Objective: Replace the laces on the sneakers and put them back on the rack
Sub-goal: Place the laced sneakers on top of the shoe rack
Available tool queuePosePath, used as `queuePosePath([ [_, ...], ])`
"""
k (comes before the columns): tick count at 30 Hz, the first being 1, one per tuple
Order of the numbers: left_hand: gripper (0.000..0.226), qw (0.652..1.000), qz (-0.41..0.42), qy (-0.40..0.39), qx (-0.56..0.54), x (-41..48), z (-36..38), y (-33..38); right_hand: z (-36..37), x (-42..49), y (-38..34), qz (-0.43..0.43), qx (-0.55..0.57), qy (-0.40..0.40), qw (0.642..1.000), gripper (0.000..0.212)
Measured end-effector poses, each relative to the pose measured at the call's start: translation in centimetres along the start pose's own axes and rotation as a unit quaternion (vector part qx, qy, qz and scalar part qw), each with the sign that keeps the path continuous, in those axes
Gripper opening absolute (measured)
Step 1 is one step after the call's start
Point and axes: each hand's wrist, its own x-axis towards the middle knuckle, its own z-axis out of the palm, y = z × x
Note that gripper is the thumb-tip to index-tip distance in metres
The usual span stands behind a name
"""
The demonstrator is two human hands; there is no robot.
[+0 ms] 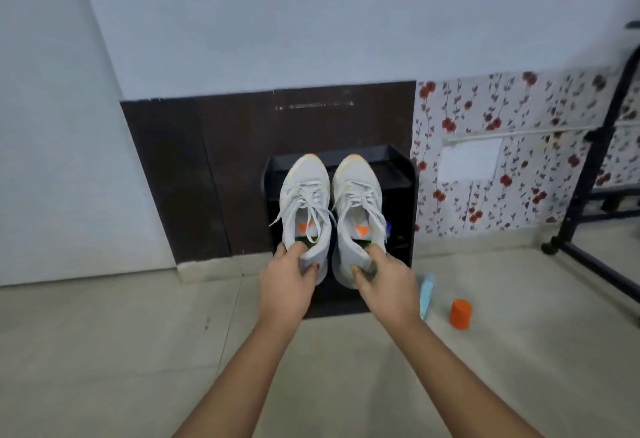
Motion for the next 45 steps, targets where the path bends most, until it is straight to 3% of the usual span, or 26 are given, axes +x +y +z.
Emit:
queuePosePath([
  [3,0.020,0.999,0.006,-0.022,0.041,6.2,-1.2,0.9,-0.4,6.4,-1.1,-0.016,-0.031,-0.028,0.999,0.039],
  [8,0.005,0.996,-0.023,-0.051,0.065,14.3,-0.5,0.9,0.9,15.2,-1.7,-0.016,-0.048,-0.089,0.995,0.034],
  [11,0.008,0.993,-0.021,-0.053,0.100,18.0,0.4,0.2,2.7,18.9,-1.5,-0.026,-0.070,-0.104,0.992,0.046],
  [14,0.010,0.992,-0.022,-0.053,0.110,20.7,1.3,-0.5,4.5,21.4,-1.6,-0.034,-0.073,-0.123,0.989,0.043],
  [21,0.043,0.992,-0.028,-0.052,0.107,24.6,3.4,-2.1,7.4,24.9,-1.0,-0.001,-0.056,-0.123,0.991,0.037],
  [30,0.056,0.993,-0.040,-0.052,0.102,25.1,3.9,-2.8,8.1,25.2,-0.8,-0.004,-0.049,-0.122,0.991,0.051],
  [34,0.075,0.996,-0.067,-0.038,0.037,22.8,3.7,-2.7,7.8,23.5,0.0,0.063,0.046,-0.110,0.991,0.067],
  [39,0.051,0.994,-0.018,0.098,-0.041,14.0,6.9,-1.8,6.8,16.8,2.4,0.155,0.185,-0.057,0.969,0.037],
  [42,0.030,0.989,-0.069,-0.005,-0.130,7.4,11.7,-1.6,8.0,9.7,6.8,0.241,0.232,-0.092,0.938,0.018],
  [45,0.015,0.946,-0.180,-0.143,-0.229,2.8,15.9,-1.6,9.1,2.9,11.2,0.334,0.255,-0.118,0.900,0.017],
])
